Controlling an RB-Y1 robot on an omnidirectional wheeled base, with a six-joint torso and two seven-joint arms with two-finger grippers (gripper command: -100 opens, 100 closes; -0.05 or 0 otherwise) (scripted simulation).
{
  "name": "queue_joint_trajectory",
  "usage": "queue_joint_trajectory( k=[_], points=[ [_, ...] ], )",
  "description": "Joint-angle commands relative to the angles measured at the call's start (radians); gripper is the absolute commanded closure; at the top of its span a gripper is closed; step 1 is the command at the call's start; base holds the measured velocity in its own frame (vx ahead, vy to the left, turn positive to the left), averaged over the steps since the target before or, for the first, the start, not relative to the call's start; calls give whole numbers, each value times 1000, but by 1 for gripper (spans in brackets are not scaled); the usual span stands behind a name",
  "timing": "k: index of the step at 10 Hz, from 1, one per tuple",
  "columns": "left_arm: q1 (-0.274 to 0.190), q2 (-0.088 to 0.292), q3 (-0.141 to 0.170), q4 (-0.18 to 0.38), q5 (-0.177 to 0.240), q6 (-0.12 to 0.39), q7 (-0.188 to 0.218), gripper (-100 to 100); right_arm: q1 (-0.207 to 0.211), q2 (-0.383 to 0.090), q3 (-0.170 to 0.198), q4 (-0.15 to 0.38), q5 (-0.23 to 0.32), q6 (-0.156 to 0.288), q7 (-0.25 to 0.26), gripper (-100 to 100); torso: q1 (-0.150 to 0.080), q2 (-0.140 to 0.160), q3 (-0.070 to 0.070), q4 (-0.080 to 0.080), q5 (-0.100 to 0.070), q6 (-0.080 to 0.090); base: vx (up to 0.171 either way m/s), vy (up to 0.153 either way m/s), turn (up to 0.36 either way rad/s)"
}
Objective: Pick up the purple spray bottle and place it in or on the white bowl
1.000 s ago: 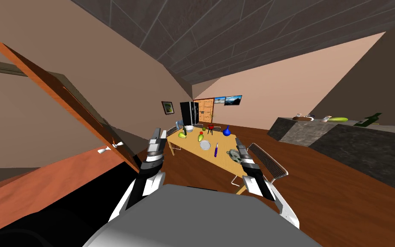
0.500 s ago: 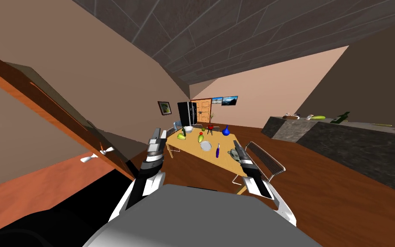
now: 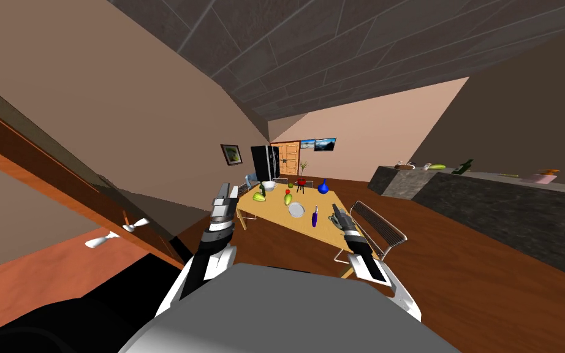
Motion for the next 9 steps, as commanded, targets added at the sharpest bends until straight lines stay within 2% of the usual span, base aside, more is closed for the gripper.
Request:
queue_joint_trajectory(
  k=[1,2,3,4,5,6,7,8,9],
  points=[
    [0,0,0,0,0,0,0,0,-16,-4,-8,50,22,-7,45,-100,0,0,0,0,0,0,51,122,-120],
    [0,0,0,0,0,0,0,0,-16,-4,-8,73,22,-7,45,-100,1,0,0,0,0,0,44,106,-66],
    [0,0,0,0,0,0,0,0,-30,-9,-15,100,40,-12,81,-100,0,0,0,0,0,0,54,108,-123],
    [0,0,0,0,0,0,0,0,-30,-9,-15,127,40,-12,81,-100,0,0,0,0,0,0,47,91,-84],
    [0,0,0,0,0,0,0,0,-43,-14,-22,167,59,-18,117,-100,-1,0,0,0,0,0,53,105,-123],
    [0,0,0,0,0,0,0,0,-43,-14,-22,179,59,-18,117,-100,0,0,0,0,0,0,44,105,-53],
    [0,0,0,0,0,0,0,0,-55,-18,-29,215,79,-23,152,-100,-1,0,0,0,0,0,53,129,-123],
    [0,0,0,0,0,0,0,0,-55,-18,-29,231,79,-23,152,-100,1,0,0,0,0,0,41,103,-63],
    [0,0,0,0,0,0,0,0,-66,-22,-36,257,98,-29,186,-100,0,0,0,0,0,0,49,101,-117]
  ],
)
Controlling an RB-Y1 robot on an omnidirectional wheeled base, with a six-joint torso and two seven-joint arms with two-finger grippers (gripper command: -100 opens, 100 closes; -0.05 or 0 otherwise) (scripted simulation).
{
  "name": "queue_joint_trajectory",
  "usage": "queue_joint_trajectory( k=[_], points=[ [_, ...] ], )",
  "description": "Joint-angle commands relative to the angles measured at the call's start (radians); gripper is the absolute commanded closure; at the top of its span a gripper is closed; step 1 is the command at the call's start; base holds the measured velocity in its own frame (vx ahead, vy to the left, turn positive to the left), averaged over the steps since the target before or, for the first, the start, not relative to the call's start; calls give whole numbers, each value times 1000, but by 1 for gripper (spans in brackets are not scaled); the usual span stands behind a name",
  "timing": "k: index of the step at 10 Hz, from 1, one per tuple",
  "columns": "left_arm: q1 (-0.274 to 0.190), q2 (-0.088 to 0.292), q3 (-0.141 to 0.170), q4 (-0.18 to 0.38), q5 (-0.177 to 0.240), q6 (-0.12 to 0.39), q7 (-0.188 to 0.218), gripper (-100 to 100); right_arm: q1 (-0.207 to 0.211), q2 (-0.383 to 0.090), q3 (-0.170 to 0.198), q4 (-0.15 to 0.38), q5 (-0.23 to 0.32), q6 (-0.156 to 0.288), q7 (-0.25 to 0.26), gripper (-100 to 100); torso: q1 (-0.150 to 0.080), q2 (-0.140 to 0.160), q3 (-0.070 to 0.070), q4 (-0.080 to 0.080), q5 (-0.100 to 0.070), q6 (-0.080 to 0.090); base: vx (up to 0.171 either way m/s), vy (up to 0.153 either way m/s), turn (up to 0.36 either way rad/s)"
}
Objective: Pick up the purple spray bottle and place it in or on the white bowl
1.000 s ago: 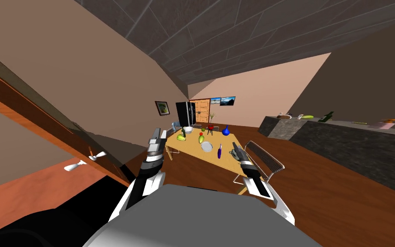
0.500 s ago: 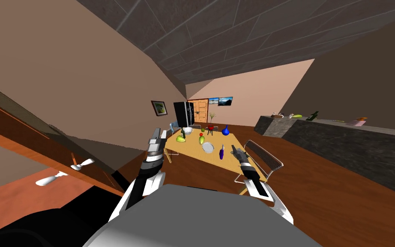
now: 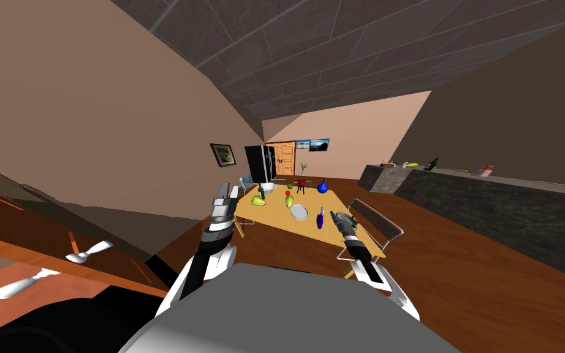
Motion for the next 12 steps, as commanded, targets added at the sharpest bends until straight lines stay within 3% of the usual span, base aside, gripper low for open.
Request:
queue_joint_trajectory(
  k=[1,3,6,8,12],
  points=[
    [0,0,0,0,0,0,0,0,-10,-6,-5,50,9,-8,19,-100,0,0,0,0,0,0,43,91,-49],
    [0,0,0,0,0,0,0,0,-30,-14,-17,122,48,-20,84,-100,0,0,0,0,0,0,61,122,-127],
    [0,0,0,0,0,0,0,0,-39,-19,-22,189,67,-25,115,-100,-1,0,0,0,0,0,46,96,-56],
    [0,0,0,0,0,0,0,0,-54,-28,-32,261,105,-36,171,-100,-2,0,0,0,0,0,63,98,-104],
    [0,0,0,0,0,0,0,0,-68,-38,-42,339,139,-46,220,-100,-2,-3,-2,-1,0,0,76,76,-56]
  ],
)
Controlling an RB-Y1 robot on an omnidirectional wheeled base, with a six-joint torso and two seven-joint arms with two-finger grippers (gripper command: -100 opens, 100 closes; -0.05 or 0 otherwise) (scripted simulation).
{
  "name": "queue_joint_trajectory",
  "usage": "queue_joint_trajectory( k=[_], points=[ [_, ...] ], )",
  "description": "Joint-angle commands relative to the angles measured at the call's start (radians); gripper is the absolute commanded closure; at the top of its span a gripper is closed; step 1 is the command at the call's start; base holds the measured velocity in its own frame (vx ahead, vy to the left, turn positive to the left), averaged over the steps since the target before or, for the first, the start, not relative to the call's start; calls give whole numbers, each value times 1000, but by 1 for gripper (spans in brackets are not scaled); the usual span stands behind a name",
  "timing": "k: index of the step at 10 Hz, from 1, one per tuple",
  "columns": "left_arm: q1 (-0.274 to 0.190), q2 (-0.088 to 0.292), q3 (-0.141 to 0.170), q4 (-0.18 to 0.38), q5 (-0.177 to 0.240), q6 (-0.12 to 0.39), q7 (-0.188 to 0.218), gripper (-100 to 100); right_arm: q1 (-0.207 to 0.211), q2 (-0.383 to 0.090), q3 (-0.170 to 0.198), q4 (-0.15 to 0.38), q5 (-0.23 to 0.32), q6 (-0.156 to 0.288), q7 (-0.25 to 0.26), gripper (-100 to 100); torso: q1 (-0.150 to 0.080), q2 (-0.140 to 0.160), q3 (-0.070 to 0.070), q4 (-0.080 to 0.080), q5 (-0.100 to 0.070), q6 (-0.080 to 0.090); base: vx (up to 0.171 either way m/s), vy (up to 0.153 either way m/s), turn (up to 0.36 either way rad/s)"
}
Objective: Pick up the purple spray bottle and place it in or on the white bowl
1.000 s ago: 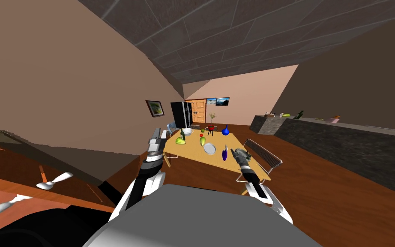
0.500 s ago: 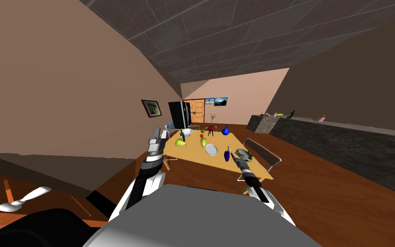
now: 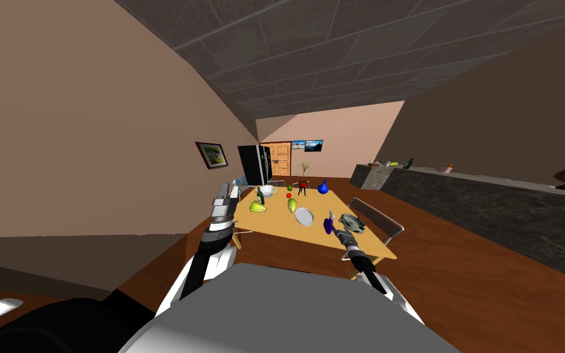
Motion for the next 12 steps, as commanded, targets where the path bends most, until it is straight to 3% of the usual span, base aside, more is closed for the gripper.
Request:
queue_joint_trajectory(
  k=[1,6,9,10,11,12],
  points=[
    [0,0,0,0,0,0,0,0,-6,-5,-5,39,19,-5,26,-100,0,0,0,0,0,0,59,51,-35],
    [0,0,0,0,0,0,0,0,-22,-22,-18,136,75,-21,96,-100,-2,0,0,0,0,0,75,48,-46],
    [0,0,0,0,0,0,0,0,-24,-23,-19,145,80,-22,100,-100,-2,-1,0,0,-1,0,65,25,-12],
    [0,0,0,0,0,0,0,0,-25,-23,-20,148,81,-24,104,0,-3,2,1,0,-1,0,7,2,1],
    [0,0,0,0,0,0,0,0,-15,1,-33,117,116,-16,92,-100,-4,3,2,1,-1,0,32,-17,-24],
    [0,0,0,0,0,0,0,0,-10,13,-40,102,133,-12,86,-100,-5,3,2,1,-1,0,47,-38,-22]
  ],
)
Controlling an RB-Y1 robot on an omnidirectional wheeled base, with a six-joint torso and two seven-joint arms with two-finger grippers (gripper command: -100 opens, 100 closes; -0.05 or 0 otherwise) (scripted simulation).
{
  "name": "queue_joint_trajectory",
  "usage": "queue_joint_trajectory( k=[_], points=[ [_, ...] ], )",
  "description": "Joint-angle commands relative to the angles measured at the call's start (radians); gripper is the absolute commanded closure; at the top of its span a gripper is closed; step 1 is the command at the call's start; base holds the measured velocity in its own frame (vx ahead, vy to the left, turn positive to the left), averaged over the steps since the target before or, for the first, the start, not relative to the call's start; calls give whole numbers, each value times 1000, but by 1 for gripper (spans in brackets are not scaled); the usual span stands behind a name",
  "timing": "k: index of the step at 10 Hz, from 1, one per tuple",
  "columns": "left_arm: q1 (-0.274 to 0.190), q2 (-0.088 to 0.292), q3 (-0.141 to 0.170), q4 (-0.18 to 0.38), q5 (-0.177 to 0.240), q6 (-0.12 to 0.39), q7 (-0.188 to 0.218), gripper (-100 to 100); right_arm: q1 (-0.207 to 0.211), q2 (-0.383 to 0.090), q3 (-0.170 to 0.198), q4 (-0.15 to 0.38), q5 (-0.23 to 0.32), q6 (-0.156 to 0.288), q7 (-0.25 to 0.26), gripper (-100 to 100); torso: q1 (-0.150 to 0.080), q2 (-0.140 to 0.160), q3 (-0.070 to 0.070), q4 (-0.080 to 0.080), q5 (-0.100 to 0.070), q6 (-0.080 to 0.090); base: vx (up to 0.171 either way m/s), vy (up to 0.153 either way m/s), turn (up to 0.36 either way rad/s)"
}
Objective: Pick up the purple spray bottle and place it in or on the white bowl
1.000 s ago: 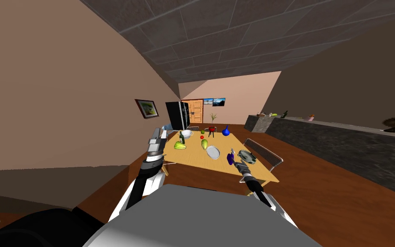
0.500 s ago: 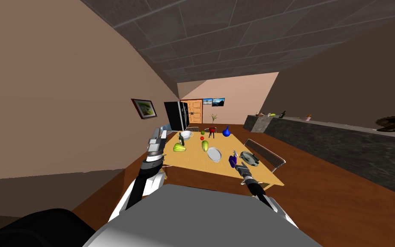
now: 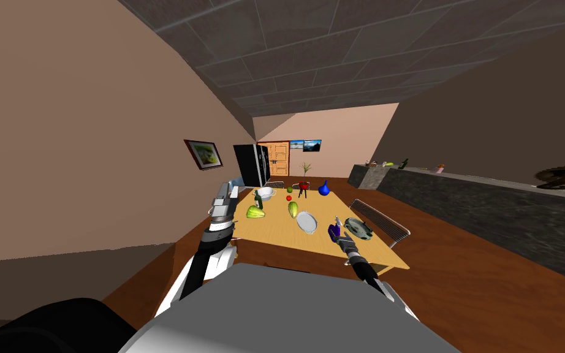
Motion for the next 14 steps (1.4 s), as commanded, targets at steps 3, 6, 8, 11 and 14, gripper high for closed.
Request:
queue_joint_trajectory(
  k=[3,6,8,11,14],
  points=[
    [0,0,0,0,0,0,0,0,17,45,-27,-52,65,12,-20,-100,0,1,0,0,0,0,31,-38,-15],
    [0,0,0,0,0,0,0,0,32,81,-48,-98,118,24,-37,-100,0,1,0,0,0,0,32,-27,-16],
    [0,0,0,0,0,0,0,0,38,86,-48,-112,125,30,-41,-100,0,1,0,0,0,0,21,-25,-11],
    [0,0,0,0,0,0,0,0,38,87,-49,-114,127,31,-42,100,2,2,1,0,0,-1,0,0,0],
    [0,0,0,0,0,0,0,0,38,87,-49,-114,127,30,-42,0,2,2,1,0,0,0,0,0,0]
  ],
)
